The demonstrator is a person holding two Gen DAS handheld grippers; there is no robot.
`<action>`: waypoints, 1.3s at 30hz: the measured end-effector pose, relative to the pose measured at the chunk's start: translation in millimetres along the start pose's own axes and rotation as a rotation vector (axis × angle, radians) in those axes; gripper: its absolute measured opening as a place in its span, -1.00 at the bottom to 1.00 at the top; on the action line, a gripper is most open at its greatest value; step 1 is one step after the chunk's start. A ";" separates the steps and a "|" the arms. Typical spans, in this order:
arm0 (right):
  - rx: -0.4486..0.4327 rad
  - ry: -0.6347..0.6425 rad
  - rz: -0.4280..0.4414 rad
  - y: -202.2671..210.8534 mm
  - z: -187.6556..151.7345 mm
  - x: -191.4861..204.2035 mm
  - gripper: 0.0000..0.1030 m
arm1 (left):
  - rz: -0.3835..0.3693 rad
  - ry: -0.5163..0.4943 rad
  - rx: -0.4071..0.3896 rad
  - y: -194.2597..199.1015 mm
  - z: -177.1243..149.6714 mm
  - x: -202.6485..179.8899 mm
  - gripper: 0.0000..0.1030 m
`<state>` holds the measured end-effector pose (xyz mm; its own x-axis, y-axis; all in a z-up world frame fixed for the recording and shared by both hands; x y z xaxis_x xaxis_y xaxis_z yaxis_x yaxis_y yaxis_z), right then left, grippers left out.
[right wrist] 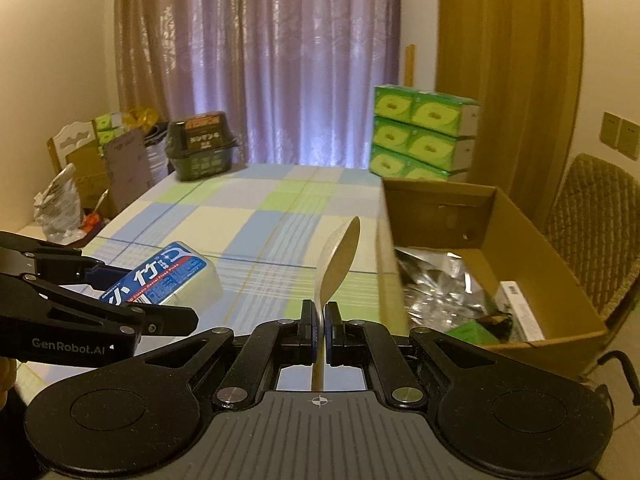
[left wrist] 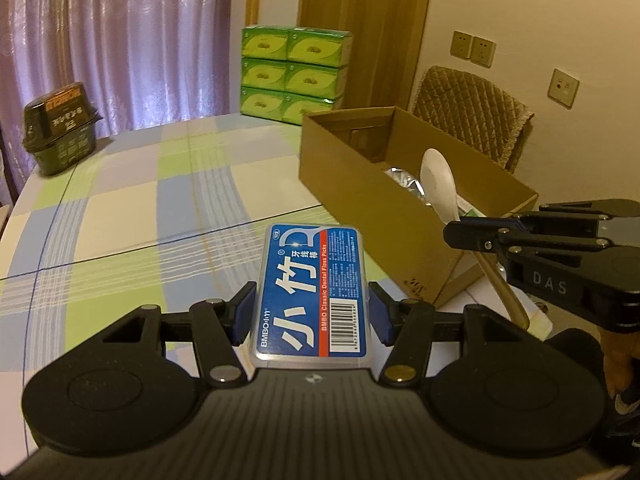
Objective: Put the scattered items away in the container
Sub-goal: 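Carry the toothpick box and spoon over the cardboard box opening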
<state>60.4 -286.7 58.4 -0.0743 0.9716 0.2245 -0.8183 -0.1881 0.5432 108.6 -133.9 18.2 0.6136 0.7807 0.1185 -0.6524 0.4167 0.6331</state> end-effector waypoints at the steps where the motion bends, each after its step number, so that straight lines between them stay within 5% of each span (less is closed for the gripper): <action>1: -0.004 -0.004 -0.006 2.3 1.0 -3.3 -0.89 | -0.003 -0.002 -0.001 -1.3 2.7 -2.4 0.02; 39: -0.089 -0.061 -0.110 27.3 43.8 -99.5 -0.89 | -0.121 -0.078 -0.036 -47.7 80.4 -85.4 0.02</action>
<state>70.4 -394.8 86.2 0.0512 0.9747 0.2176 -0.8669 -0.0648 0.4943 123.1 -257.9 39.4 0.7203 0.6860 0.1028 -0.5864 0.5230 0.6186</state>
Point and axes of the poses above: each gripper's, at about its wrist camera, not at the fingertips, and y roughly against the way its jaws point, x to its left, z to its top, the point moved 4 cm from there along -y, roughly the way its jaws point, and after that the axes turned 15 degrees about -y, right-handed, at the moved point
